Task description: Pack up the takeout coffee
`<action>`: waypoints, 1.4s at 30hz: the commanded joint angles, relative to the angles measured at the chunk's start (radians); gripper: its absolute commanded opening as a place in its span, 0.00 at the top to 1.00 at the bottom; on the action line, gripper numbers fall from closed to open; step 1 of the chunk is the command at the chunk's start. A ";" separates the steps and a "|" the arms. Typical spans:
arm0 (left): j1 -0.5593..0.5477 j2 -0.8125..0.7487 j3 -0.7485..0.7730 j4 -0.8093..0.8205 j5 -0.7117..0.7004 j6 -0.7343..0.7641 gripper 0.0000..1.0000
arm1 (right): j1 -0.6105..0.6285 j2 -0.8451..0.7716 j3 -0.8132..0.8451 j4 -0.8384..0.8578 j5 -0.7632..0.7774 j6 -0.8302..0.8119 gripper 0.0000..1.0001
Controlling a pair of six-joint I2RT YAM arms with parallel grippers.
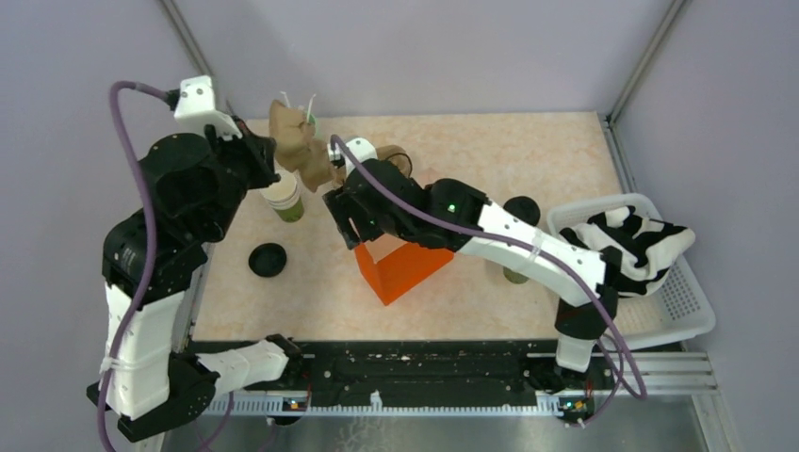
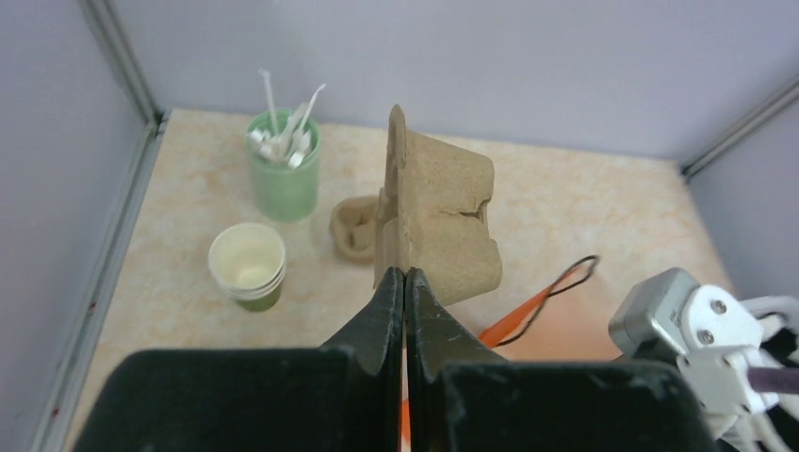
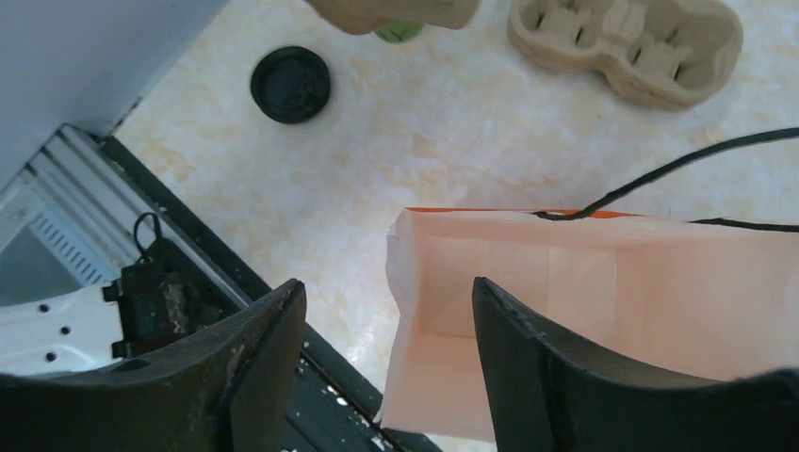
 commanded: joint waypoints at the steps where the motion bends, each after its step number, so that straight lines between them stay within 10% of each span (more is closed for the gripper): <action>1: -0.001 0.037 0.148 0.092 0.110 -0.049 1.00 | 0.001 -0.189 -0.101 0.234 -0.050 -0.108 0.30; 10: -0.001 0.112 0.217 0.238 0.336 -0.075 1.00 | -0.135 -0.357 -0.192 0.290 -0.002 -0.113 0.24; 20: -0.001 0.176 0.277 0.219 0.371 -0.370 1.00 | -0.571 -0.633 -0.515 0.493 -0.510 0.047 0.22; 27: -0.002 0.147 0.205 0.285 0.375 -0.601 1.00 | -0.592 -0.673 -0.541 0.490 -0.547 -0.179 0.16; 33: -0.002 0.129 0.245 0.246 0.307 -0.758 1.00 | -0.593 -0.816 -0.831 0.893 -0.488 -0.562 0.16; 42: -0.002 0.109 0.240 0.134 0.298 -1.031 1.00 | -0.686 -0.865 -1.044 1.226 -0.883 -1.095 0.21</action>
